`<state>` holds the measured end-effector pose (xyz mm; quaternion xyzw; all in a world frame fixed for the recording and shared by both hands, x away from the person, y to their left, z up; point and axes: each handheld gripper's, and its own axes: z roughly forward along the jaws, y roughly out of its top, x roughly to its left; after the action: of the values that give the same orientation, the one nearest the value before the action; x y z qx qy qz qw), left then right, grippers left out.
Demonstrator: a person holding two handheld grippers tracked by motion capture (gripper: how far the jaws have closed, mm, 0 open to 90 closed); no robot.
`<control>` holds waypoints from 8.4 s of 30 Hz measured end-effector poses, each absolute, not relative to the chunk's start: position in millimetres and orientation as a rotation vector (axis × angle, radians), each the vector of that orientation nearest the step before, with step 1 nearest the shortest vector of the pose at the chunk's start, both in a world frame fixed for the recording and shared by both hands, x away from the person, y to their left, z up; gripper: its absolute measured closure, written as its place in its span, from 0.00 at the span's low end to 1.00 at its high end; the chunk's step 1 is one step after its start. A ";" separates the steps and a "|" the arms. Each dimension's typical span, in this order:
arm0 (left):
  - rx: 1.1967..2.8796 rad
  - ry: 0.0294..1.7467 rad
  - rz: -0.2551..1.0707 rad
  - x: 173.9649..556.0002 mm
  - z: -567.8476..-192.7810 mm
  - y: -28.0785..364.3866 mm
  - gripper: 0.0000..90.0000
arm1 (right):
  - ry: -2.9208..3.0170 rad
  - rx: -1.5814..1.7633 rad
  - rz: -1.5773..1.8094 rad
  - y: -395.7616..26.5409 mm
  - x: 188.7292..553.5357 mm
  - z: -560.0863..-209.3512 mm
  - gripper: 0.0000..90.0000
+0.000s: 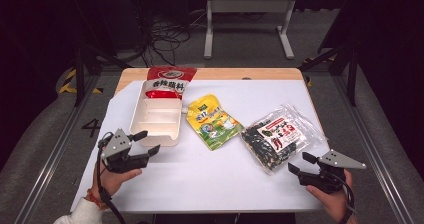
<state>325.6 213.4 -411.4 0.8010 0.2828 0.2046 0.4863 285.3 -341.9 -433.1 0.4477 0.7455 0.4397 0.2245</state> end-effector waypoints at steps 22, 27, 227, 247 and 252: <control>2.178 0.564 0.370 316.5 -456.3 172.2 0.20 | 2.044 1.554 1.194 -362.5 318.9 -450.5 0.25; 2.174 0.541 0.331 318.2 -454.3 167.7 0.20 | 2.052 1.614 1.232 -361.6 331.8 -453.7 0.16; 1.971 0.679 0.531 460.9 -382.3 243.2 0.60 | 2.506 0.948 1.213 -248.6 320.5 -454.1 0.25; 2.028 0.696 0.565 451.7 -404.2 267.7 0.80 | 2.512 0.970 1.218 -247.4 322.8 -453.6 0.25; 2.022 0.712 0.550 448.4 -412.9 270.6 0.80 | 2.517 0.964 1.211 -246.1 322.4 -453.6 0.25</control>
<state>448.4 270.6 -412.9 0.8169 0.2878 0.2221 0.4478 322.4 -246.1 -453.6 0.3247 0.8481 0.4081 0.0932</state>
